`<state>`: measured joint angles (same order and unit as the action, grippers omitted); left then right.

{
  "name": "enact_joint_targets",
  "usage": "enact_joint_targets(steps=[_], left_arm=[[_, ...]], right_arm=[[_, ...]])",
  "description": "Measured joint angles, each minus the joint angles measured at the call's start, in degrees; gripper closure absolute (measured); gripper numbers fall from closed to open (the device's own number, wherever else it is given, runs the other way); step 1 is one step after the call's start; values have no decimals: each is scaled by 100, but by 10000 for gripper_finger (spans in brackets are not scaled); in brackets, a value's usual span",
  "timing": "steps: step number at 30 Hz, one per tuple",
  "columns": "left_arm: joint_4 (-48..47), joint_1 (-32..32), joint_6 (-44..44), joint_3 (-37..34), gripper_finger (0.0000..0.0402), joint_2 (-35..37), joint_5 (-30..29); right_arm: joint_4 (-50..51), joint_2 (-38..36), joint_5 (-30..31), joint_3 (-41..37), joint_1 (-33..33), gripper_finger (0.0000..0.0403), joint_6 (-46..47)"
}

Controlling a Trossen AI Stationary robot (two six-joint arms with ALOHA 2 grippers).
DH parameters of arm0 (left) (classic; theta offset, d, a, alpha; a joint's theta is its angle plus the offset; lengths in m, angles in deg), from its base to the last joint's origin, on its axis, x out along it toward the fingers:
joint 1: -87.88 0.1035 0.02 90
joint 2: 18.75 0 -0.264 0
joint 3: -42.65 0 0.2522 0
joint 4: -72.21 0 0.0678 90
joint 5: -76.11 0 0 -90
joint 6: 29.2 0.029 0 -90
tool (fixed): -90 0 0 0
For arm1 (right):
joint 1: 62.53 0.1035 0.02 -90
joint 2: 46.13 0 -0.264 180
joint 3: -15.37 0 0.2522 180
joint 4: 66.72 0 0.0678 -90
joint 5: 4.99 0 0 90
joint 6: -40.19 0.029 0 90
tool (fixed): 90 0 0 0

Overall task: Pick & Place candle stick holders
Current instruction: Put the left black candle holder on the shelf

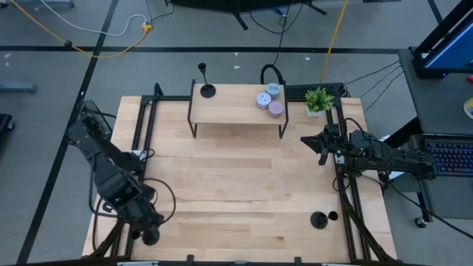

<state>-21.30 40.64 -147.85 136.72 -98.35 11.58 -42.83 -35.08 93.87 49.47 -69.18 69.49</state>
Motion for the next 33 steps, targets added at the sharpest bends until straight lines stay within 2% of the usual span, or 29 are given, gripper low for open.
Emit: enact_joint_targets(steps=[7,18,24,33], left_arm=[[-12,-427,-551,0,303,1,-142],[29,-813,-1001,-183,202,2,-168],[534,-813,-932,-481,195,0,-167],[651,-813,-899,-665,195,0,-165]], right_arm=[[0,0,2,0,0,401,2],[0,0,2,2,0,401,4],[2,0,2,1,1,401,4],[1,0,4,1,0,401,25]])
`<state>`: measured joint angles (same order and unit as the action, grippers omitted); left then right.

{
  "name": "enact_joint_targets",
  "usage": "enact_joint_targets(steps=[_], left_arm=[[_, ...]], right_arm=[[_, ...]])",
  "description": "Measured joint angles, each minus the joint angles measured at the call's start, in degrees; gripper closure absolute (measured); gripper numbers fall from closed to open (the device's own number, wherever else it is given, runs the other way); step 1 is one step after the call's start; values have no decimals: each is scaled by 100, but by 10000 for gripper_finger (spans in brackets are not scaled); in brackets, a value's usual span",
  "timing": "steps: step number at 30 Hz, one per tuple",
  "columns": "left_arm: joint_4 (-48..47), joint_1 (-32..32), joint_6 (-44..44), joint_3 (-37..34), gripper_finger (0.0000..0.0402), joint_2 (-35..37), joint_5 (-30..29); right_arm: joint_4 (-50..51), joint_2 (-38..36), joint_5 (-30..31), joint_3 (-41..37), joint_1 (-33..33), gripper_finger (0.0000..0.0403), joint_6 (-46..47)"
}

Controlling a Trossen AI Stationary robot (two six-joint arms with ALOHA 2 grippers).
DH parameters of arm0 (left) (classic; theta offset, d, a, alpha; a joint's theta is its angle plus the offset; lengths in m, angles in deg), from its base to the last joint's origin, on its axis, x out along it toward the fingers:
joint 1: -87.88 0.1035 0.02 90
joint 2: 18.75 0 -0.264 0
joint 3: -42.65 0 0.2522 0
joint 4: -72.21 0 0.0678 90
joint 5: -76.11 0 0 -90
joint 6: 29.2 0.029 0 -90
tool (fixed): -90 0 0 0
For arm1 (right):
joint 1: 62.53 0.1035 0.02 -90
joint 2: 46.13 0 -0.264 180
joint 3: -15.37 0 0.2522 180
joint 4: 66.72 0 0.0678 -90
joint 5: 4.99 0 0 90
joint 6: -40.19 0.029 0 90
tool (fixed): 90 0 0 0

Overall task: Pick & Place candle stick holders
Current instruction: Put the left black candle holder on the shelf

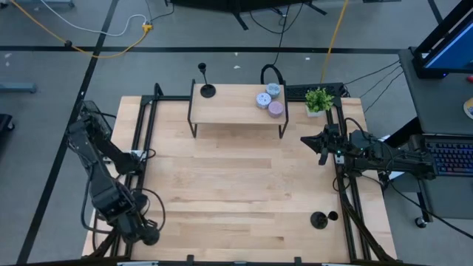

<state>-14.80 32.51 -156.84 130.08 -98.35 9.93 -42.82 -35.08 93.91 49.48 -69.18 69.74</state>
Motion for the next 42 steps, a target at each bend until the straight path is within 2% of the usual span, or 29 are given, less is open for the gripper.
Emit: enact_joint_targets(steps=[4,15,20,29,39,42], left_arm=[[55,0,39,-147,195,0,1],[1049,0,319,-775,200,22,27],[1114,0,348,-823,246,22,-282],[1061,0,273,-828,380,14,-731],[1061,202,173,-828,386,11,-880],[1014,379,387,-754,386,4,-951]], right_arm=[[-1,0,0,0,1,401,27],[-1,0,2,1,2,401,30],[0,0,2,1,2,401,28],[1,0,2,1,2,401,25],[0,0,2,1,1,401,25],[-1,0,2,1,0,401,25]])
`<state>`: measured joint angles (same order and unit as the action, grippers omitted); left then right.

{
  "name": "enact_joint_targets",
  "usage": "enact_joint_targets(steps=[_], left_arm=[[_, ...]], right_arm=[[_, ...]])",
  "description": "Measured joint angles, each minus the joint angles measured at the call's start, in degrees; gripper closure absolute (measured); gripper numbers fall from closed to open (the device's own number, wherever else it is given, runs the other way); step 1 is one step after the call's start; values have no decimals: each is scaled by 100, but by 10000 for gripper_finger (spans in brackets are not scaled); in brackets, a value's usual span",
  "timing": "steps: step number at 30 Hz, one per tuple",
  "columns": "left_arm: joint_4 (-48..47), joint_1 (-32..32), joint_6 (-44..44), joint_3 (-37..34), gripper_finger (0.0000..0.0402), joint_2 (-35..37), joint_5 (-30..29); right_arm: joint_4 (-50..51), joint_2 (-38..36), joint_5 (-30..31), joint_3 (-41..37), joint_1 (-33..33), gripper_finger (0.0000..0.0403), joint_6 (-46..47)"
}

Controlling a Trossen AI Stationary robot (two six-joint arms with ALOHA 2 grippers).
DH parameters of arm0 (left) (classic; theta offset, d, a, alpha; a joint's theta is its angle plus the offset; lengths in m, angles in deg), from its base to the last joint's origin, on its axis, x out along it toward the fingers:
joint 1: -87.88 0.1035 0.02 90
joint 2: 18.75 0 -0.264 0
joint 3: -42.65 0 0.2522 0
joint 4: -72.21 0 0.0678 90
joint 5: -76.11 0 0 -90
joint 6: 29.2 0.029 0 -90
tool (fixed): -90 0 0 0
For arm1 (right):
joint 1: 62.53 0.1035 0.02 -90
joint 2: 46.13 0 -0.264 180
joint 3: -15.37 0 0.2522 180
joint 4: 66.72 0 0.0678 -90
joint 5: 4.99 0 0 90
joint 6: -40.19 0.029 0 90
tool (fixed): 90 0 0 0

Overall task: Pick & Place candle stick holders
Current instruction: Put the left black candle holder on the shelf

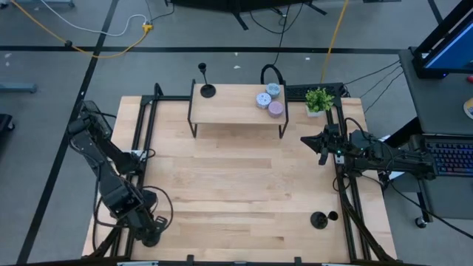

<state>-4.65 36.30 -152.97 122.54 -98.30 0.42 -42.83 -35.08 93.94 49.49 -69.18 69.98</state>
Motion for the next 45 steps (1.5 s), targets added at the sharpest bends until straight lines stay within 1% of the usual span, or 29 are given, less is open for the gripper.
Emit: enact_joint_targets(steps=[4,8,11,20,25,29,38,42,45], left_arm=[[-118,390,581,125,387,-16,-61],[-16,886,1358,273,387,-35,-555],[21,1287,2048,438,387,-26,-765],[-20,2633,4295,947,387,-22,-790],[-84,3384,5360,1382,387,-19,-789],[-346,3968,5944,1879,387,-13,-799],[-1252,5128,6913,3132,387,-4,-1312],[-1428,5648,7200,3494,387,-4,-1528],[-1483,6050,7387,3626,387,0,-1544]], right_arm=[[0,0,0,0,0,401,-6],[0,0,2,0,1,401,-22],[2,0,2,0,1,401,-23],[0,0,2,0,0,401,-23],[0,0,2,0,1,401,-25],[0,0,2,0,2,401,-25],[0,0,4,0,2,401,-25],[1,0,4,0,1,401,-25],[0,0,4,0,2,401,-25]])
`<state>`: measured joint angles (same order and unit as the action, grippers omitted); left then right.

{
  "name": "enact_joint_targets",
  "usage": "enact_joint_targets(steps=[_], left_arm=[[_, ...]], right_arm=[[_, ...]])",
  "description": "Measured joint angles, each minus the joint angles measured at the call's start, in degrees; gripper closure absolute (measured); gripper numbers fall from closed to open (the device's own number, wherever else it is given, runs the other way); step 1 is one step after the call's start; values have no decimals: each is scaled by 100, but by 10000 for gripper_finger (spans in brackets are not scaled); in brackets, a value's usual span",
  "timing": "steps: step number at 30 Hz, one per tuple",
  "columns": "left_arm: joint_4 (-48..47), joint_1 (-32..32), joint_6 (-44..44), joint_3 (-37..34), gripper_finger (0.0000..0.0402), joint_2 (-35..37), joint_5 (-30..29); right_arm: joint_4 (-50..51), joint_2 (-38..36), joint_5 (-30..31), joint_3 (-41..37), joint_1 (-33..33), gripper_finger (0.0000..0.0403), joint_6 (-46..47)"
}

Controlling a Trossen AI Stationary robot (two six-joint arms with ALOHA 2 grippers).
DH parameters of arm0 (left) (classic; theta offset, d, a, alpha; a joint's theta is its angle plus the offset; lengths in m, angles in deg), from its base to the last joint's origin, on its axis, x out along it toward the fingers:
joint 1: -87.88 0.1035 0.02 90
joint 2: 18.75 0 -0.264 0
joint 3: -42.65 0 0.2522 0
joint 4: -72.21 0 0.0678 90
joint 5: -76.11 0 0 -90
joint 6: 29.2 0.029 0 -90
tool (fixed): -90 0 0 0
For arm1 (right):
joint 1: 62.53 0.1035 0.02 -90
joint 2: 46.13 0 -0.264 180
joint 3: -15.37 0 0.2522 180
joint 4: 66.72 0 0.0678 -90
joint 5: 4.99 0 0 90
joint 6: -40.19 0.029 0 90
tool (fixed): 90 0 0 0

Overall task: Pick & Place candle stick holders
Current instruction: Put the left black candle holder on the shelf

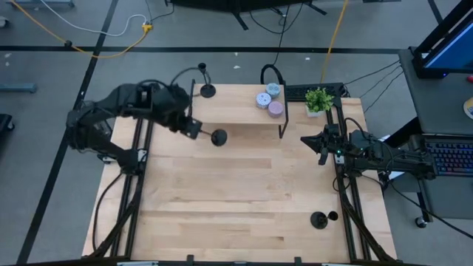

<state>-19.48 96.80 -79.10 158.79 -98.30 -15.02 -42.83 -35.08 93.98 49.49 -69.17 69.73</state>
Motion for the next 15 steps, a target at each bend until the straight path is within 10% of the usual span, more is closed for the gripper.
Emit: enact_joint_targets(steps=[15], left_arm=[[-186,1856,1123,60,387,-2,153]], right_arm=[[1,0,24,0,0,401,0]])
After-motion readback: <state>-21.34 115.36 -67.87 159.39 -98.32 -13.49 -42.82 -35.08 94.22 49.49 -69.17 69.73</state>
